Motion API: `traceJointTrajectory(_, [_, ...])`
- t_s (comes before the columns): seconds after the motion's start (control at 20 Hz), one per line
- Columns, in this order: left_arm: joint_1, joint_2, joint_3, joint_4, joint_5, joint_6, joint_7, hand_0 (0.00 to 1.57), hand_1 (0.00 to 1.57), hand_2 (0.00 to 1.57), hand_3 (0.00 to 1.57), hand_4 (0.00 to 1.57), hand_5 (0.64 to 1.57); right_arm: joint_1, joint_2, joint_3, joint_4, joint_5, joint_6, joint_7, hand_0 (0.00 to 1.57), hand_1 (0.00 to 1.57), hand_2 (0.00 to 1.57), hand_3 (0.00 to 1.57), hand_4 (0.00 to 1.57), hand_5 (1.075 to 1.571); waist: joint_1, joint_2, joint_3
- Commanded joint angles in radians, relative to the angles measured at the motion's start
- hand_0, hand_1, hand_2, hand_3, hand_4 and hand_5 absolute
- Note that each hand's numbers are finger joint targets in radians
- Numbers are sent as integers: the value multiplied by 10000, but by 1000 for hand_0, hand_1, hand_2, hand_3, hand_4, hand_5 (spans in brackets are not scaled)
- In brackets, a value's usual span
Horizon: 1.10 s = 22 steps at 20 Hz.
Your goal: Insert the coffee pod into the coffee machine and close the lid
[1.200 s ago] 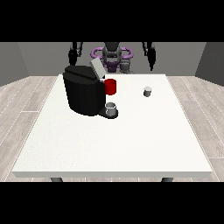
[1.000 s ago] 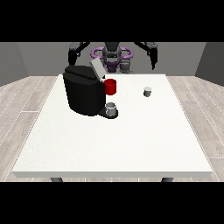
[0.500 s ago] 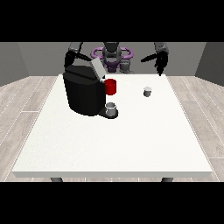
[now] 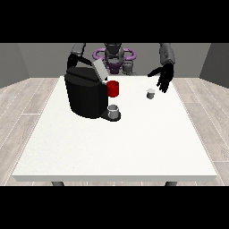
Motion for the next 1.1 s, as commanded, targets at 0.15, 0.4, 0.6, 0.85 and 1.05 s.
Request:
traceJointTrajectory(0.15, [-724, 143, -361, 1509, -1261, -16, -534, 0, 0, 0, 0, 0, 1571, -151, 40, -247, 835, 57, -144, -184, 0, 0, 0, 0, 0, 1571, 216, 57, 4])
traceJointTrajectory(0.4, [-1303, -740, -383, 2597, -2105, 1601, -891, 488, 488, 724, 486, 0, 1571, -132, 343, 177, 966, -171, -139, 5, 0, 0, 0, 0, 0, 1571, -41, 235, 1])
traceJointTrajectory(0.6, [-1515, -1095, -917, 2525, -3141, 2686, -814, 839, 839, 918, 756, 298, 1571, -789, 83, -235, 1620, -51, -67, 139, 0, 0, 0, 0, 0, 1571, 184, 371, 3])
traceJointTrajectory(0.85, [-2149, -378, -1148, 2791, -3756, 1904, -993, 941, 941, 1039, 871, 429, 1571, -1184, 38, -735, 2617, -337, -30, -485, 0, 0, 0, 0, 0, 1571, 425, 452, 8])
traceJointTrajectory(1.05, [-2371, -341, -1383, 3644, -4525, 2109, -934, 826, 826, 998, 857, 340, 1571, -1268, 91, -194, 2388, 122, 4, 87, 0, 0, 0, 0, 0, 1571, 132, 401, 3])
